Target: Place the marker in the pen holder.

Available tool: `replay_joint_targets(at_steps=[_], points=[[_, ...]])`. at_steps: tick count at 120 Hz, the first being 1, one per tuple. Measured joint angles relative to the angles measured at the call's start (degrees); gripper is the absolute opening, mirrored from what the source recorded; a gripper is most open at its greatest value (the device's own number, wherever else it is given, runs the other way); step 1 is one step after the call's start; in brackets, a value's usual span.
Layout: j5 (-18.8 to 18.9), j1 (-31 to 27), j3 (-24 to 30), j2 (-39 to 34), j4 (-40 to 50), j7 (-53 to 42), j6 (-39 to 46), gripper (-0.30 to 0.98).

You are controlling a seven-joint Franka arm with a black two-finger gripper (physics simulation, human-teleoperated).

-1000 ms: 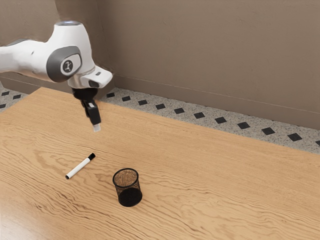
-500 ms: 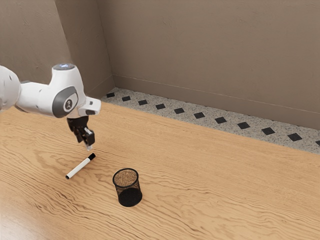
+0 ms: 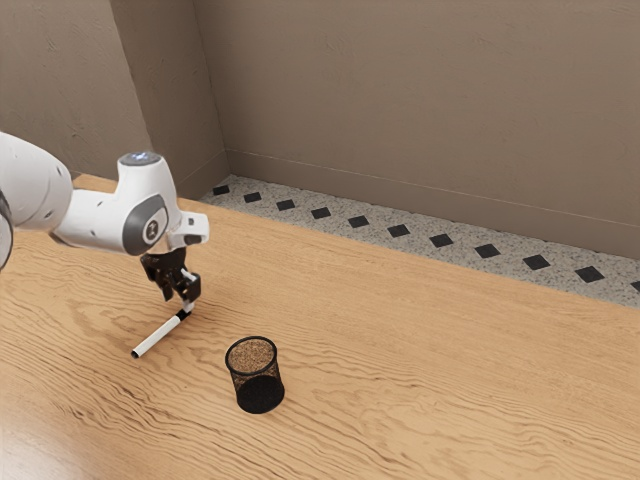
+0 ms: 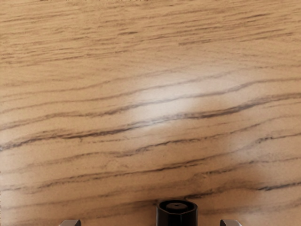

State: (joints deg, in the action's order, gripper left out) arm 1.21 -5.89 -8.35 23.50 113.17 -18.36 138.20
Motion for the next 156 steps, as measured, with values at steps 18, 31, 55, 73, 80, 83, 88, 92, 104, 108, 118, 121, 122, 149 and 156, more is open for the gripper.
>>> replay_joint_targets(at_steps=[18, 31, 55, 73, 80, 83, 88, 92, 104, 108, 118, 121, 122, 149, 156], points=[[-0.57, -0.07, 0.05, 0.7, -0.44, 1.26, 0.29, 0.35], [-0.74, -0.08, 0.12, 1.12, -0.39, 2.0, 0.4, 0.32], [-0.84, 0.0, 0.29, 1.68, -0.22, 3.09, 0.48, 0.28], [-0.89, -0.02, 0.35, 2.16, -0.21, 3.7, 0.53, 0.26], [-0.89, -0.1, 0.35, 2.15, -0.21, 3.89, 0.52, 0.22], [-0.88, -0.13, 0.35, 2.14, -0.21, 3.97, 0.52, 0.19], [-0.84, -0.11, 0.35, 2.09, -0.21, 4.08, 0.51, 0.13], [-0.82, -0.09, 0.35, 2.04, -0.21, 4.17, 0.51, 0.09], [-0.68, -0.08, 0.35, 1.78, -0.21, 4.47, 0.52, 0.01], [-0.57, -0.08, 0.39, 1.73, -0.2, 4.62, 0.54, -0.01], [-0.24, -0.01, 0.41, 0.82, -0.16, 5.13, 0.55, -0.05], [-0.12, 0.1, 0.41, -0.12, -0.01, 5.31, 0.46, -0.06], [-0.09, 0.16, 0.41, -0.48, 0.04, 5.37, 0.41, -0.06], [0.55, 6.45, 0.42, -15.71, 0.6, 7.0, -5.88, -0.1], [0.6, 7.87, 0.43, -17.76, 0.77, 7.36, -7.79, -0.1]])
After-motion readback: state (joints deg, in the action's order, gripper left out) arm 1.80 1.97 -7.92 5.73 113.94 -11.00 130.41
